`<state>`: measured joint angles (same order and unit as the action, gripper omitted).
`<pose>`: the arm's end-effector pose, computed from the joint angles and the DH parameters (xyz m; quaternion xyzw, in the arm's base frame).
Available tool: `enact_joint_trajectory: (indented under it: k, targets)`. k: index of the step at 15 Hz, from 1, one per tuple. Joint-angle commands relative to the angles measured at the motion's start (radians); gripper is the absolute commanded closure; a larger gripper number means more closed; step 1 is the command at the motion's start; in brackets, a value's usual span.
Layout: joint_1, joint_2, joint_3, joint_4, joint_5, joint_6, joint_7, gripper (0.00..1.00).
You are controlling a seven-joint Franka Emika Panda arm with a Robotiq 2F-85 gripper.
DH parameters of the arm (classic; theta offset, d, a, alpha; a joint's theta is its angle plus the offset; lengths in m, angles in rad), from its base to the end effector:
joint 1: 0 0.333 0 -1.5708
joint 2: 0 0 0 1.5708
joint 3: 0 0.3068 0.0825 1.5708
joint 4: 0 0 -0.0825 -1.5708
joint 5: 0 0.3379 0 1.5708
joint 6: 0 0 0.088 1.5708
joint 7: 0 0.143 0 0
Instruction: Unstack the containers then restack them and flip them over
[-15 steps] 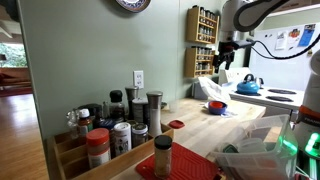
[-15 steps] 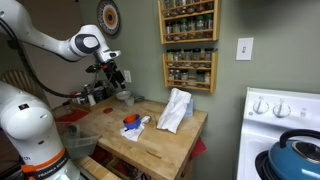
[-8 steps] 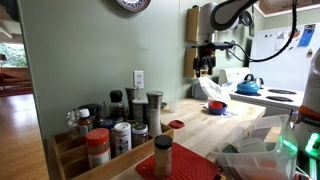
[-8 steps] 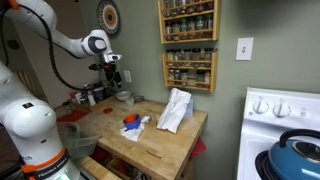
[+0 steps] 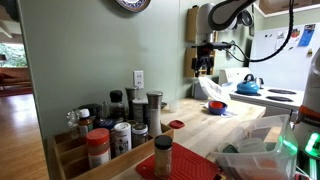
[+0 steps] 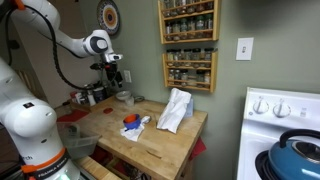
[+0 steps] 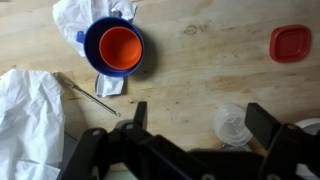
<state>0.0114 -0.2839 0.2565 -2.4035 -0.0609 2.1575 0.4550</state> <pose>0.4046 0.1074 0.4017 0.9947 -0.0812 0.0344 0.0524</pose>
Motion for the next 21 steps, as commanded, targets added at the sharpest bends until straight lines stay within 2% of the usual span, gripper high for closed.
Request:
enact_joint_trajectory:
  k: [1,2,5,10,15,16,17,21]
  targets:
    - [0.019,0.056,0.001,0.009,-0.010,0.057,0.098,0.00]
    - [0.011,0.087,0.013,0.019,-0.015,0.069,0.181,0.00]
    - [0.020,0.162,0.013,0.026,-0.026,0.161,0.292,0.00]
    - [0.057,0.314,-0.032,0.084,0.030,0.261,0.293,0.00]
    - [0.087,0.452,-0.080,0.192,0.033,0.295,0.295,0.02]
    - [0.094,0.476,-0.089,0.214,0.041,0.298,0.290,0.11]
    - [0.099,0.495,-0.097,0.231,0.050,0.299,0.285,0.15]
    - [0.120,0.553,-0.122,0.286,0.078,0.295,0.276,0.53]
